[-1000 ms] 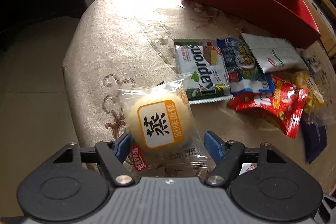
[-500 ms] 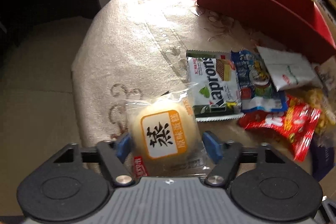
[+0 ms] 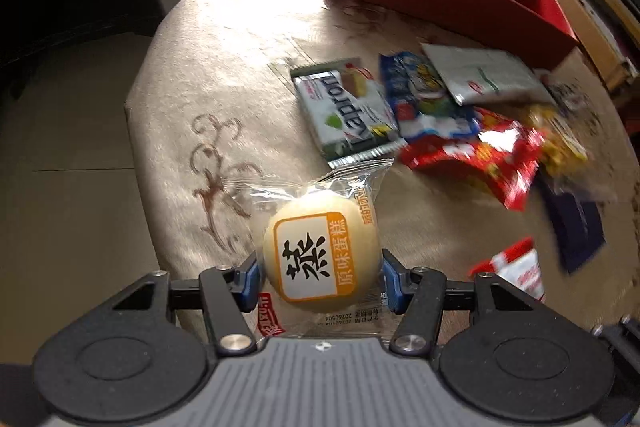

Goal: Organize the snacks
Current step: 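Carry the bun pack and strip pack into the red box with both tools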

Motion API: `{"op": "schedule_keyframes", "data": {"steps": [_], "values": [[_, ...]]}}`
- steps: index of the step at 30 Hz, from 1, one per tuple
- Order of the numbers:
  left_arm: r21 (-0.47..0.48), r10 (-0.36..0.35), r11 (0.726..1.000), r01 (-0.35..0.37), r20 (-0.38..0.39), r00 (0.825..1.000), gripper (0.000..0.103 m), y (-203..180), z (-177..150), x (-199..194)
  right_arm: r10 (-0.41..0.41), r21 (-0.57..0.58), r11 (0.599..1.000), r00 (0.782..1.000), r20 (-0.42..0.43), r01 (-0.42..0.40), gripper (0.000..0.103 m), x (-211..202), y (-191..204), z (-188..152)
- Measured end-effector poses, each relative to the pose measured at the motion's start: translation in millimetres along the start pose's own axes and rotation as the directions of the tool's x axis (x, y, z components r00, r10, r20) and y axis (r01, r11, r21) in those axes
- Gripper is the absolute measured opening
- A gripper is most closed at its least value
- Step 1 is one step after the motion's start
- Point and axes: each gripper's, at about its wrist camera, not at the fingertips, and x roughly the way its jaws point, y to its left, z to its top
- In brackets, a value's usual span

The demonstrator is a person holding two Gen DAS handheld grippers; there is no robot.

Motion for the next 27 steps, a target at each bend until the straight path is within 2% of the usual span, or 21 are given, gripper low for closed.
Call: {"op": "schedule_keyframes", "data": {"steps": [4,10,14,27], "values": [[0.029,-0.010,1.000,0.010,-0.006,1.000,0.053,-13,-9,-5,-0.012,0.073,0.997,0.999,0.051,0.009,0.053,-15,-11,-3],[0.073,-0.024,0.997,0.021,0.047,0.999,0.053,-35,-4,-27,-0.049,0.125,0.992,0.992,0.119,0.034,0.053,-27,-24,6],[0.088,-0.039,0.996,0.032,0.080,0.996,0.053,-47,15,-31,-0.077,0.168,0.985,0.984,0.161,0.049,0.053,-30,-37,17],[0.091,-0.076,0.994,0.063,0.141,0.987,0.053,-78,86,-19,-0.151,0.262,0.961,0.964,0.221,0.091,0.054,-16,-80,78]]}}
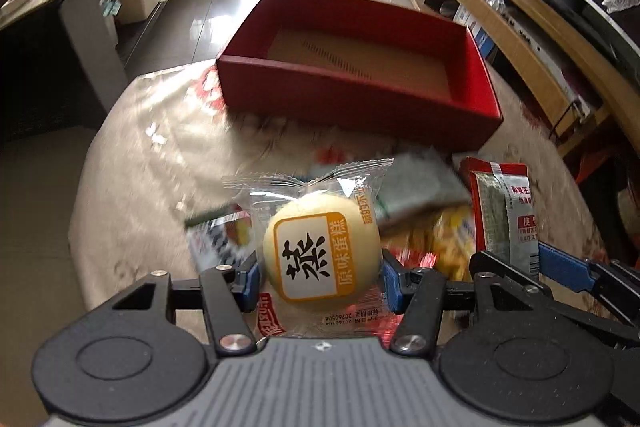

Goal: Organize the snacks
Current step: 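Carry the bun pack and strip pack into the red box with both tools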

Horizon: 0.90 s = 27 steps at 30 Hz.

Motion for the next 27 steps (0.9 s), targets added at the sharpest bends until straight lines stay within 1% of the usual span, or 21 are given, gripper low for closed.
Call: {"op": "schedule_keyframes", "data": {"steps": [6,14,21,27], "values": [[-0.008,0.010,1.000,-0.010,0.033,0.999,0.053,-6,34,11,-0.015,0.015,1.000,0.999,0.037,0.014,0.053,10,-5,28],[-0.016,0.031,0.999,-0.030,0.082,0.996,0.053,-14,84,28,-0.020,0.037,0.999,0.997,0.079,0.017,0.053,34,-17,71],[-0.014,0.057,0.998,-0.056,0.107,0.993,0.052,-19,119,47,-0.021,0.047,0.999,0.996,0.092,0.017,0.053,58,-27,99],[-0.022,0.083,0.996,-0.081,0.120,0.989,0.052,-16,144,68,-0.022,0.037,0.999,0.994,0.105,0.018,0.053,81,-28,120]]}}
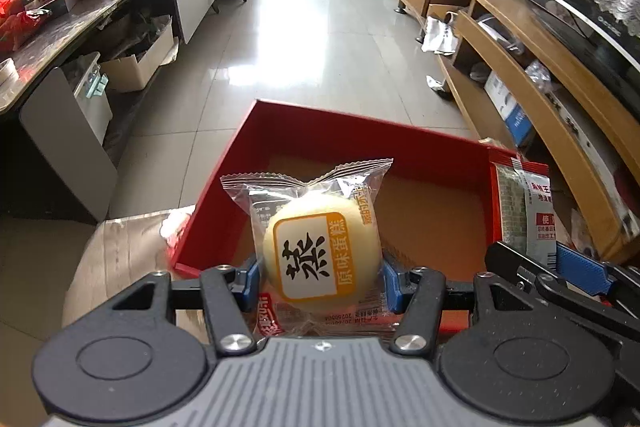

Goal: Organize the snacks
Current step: 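Carry the bun pack and strip pack into the red box with both tools, then open both tools to release the bun and strip packs in the box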

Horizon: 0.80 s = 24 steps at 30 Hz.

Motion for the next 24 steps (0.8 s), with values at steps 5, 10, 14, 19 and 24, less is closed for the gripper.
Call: {"op": "schedule_keyframes", "data": {"steps": [5,10,14,19,24], "values": [[0.008,0.034,0.999,-0.034,-0.011,0.999,0.052,-2,7,27,0.017,0.017,1.000,1.000,-0.001,-0.017,0.053,27,-4,4],[0.035,0.060,0.998,-0.060,-0.014,0.998,0.052,-10,7,48,0.014,0.023,1.000,1.000,-0.017,-0.013,0.053,51,-8,1],[0.049,0.083,0.995,-0.082,-0.020,0.996,0.052,-13,5,60,0.003,0.016,1.000,1.000,-0.021,-0.003,0.053,62,-10,2],[0.032,0.085,0.996,-0.083,-0.069,0.994,0.053,-12,1,76,-0.004,0.009,1.000,0.999,-0.045,0.004,0.054,76,-10,-1],[0.037,0.108,0.994,-0.106,-0.081,0.991,0.053,-12,0,82,-0.026,-0.023,0.999,0.999,-0.032,0.025,0.056,79,-4,-2]]}}
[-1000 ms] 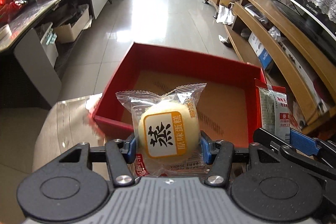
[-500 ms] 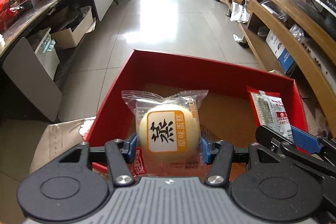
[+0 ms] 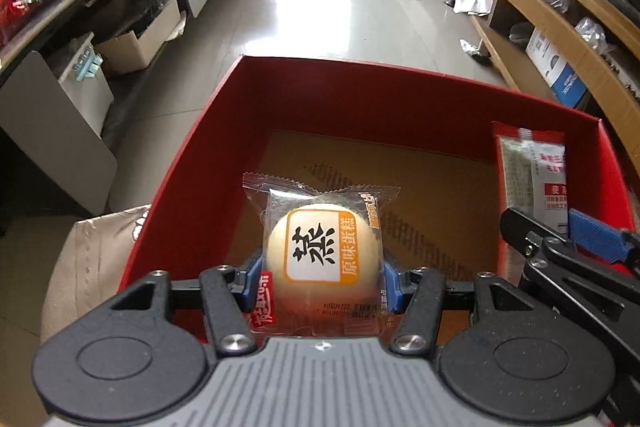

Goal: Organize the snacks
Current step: 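Open both tools to release the bun and strip packs in the box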

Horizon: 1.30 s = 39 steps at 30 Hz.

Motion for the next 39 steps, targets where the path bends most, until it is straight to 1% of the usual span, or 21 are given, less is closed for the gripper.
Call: {"op": "schedule_keyframes", "data": {"steps": [3,6,8,10,12,15,21,34,39], "values": [[-0.005,0.014,1.000,-0.014,-0.003,1.000,0.053,2,-1,1,0.002,-0.015,1.000,1.000,0.000,-0.002,0.054,2,2,0],[-0.004,0.019,1.000,-0.019,-0.002,1.000,0.053,3,-1,-1,0.005,-0.021,1.000,1.000,-0.002,-0.005,0.056,3,3,0],[-0.011,0.015,1.000,-0.015,-0.002,1.000,0.054,5,1,-3,-0.003,-0.027,1.000,1.000,-0.004,0.003,0.061,2,3,1],[-0.010,0.011,1.000,-0.011,0.005,1.000,0.055,7,2,-8,-0.025,-0.022,0.999,1.000,0.002,0.025,0.072,-1,1,2],[-0.003,0.008,1.000,-0.008,0.019,1.000,0.059,8,2,-15,-0.019,-0.021,1.000,1.000,0.002,0.019,0.074,-6,-1,3],[-0.001,0.011,1.000,-0.011,0.040,0.999,0.061,10,1,-27,-0.022,-0.027,0.999,1.000,0.016,0.022,0.075,-14,-1,5],[-0.019,-0.005,1.000,0.006,0.052,0.999,0.064,18,-3,-43,-0.027,-0.038,0.999,0.999,0.037,0.028,0.077,-30,3,7],[-0.048,-0.043,0.998,0.047,0.075,0.996,0.065,33,-23,-78,-0.040,-0.048,0.998,0.998,0.038,0.042,0.078,-56,11,4],[-0.055,-0.053,0.997,0.058,0.083,0.995,0.065,39,-31,-88,-0.052,-0.069,0.996,0.998,0.040,0.055,0.078,-68,19,0]]}}
